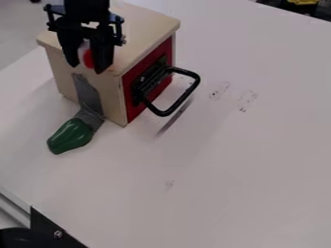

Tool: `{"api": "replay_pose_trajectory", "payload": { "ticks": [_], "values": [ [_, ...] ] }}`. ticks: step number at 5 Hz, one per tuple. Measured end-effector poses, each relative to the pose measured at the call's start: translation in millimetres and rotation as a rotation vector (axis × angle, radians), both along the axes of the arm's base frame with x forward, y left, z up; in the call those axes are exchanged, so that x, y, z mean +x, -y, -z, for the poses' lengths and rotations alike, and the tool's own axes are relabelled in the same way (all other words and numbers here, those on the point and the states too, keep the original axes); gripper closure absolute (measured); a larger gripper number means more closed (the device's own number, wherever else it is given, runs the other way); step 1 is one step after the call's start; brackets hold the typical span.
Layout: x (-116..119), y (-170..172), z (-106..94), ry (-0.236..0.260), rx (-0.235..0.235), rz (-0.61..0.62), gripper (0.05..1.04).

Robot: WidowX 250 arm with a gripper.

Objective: Move sushi to the bottom of the table.

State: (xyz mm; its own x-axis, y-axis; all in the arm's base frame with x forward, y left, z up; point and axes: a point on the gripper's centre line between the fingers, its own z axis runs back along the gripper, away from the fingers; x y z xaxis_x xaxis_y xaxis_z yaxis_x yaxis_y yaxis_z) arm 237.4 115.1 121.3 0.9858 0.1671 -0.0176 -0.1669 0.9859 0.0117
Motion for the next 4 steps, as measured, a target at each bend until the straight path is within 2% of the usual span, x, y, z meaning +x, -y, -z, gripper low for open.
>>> {"api": "replay_pose_trajectory", "payload": {
  "ticks": [1,2,3,4],
  "values": [
    [-7,1,-17.4,0.02,0.008,-0.001,0.164],
    [-1,4,-43.7,0.065,-0.001,-0.003,0.082],
    [3,7,-56.9,0.088,-0.024,0.002,0.084],
    [-3,12,-62.6,0.074,-0.026,0.018,0.084]
  ]
}}
